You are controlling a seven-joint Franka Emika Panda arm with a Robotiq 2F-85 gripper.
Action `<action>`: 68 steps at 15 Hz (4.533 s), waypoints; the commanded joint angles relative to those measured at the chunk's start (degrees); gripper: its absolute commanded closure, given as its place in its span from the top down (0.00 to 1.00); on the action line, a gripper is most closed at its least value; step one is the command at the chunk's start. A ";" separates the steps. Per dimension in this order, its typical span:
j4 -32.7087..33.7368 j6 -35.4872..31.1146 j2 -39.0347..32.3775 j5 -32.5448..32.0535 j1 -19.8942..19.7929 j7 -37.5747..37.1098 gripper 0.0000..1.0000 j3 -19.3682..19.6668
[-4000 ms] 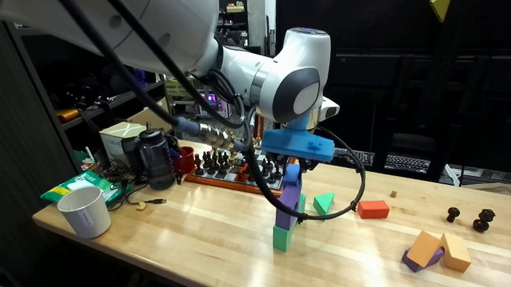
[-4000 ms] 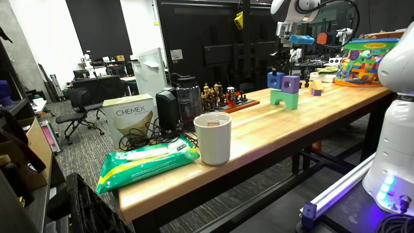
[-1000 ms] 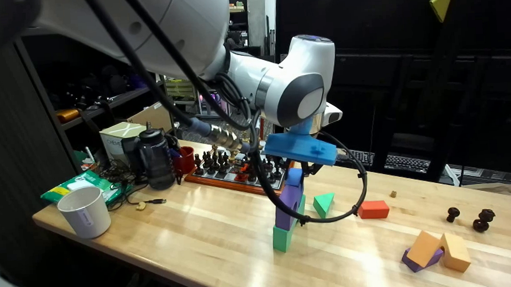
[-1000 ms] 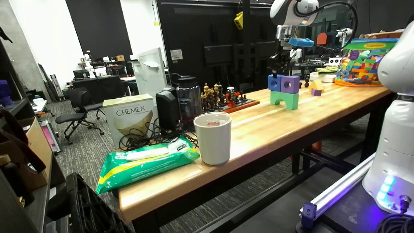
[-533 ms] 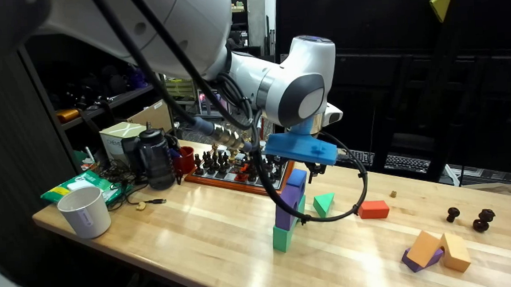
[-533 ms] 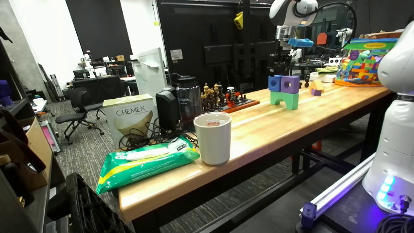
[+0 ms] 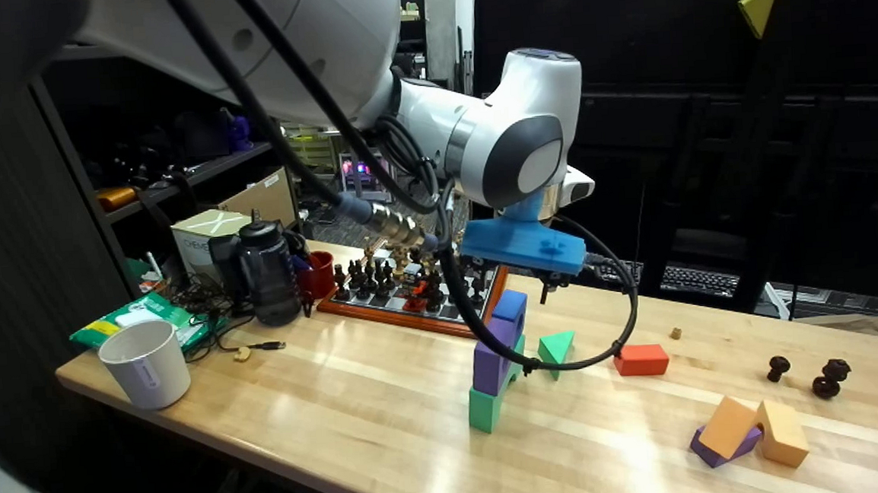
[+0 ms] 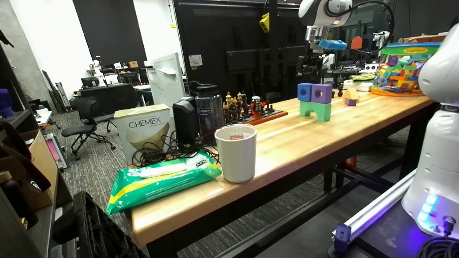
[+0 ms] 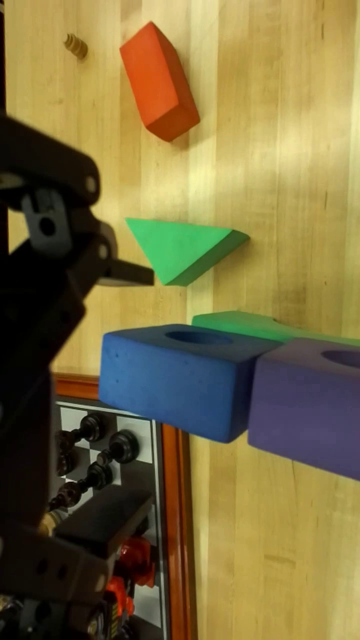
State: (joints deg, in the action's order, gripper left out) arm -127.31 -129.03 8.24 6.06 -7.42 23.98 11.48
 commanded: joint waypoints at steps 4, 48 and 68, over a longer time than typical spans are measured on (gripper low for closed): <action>4.12 2.40 0.67 1.46 -1.08 -0.40 1.00 1.43; 30.38 0.62 -25.99 2.05 -19.64 -0.26 1.00 6.62; 20.48 -4.02 -24.69 2.26 -19.61 -6.23 1.00 7.14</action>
State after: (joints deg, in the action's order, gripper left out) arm -103.89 -132.25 -19.10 9.13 -26.60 18.76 19.03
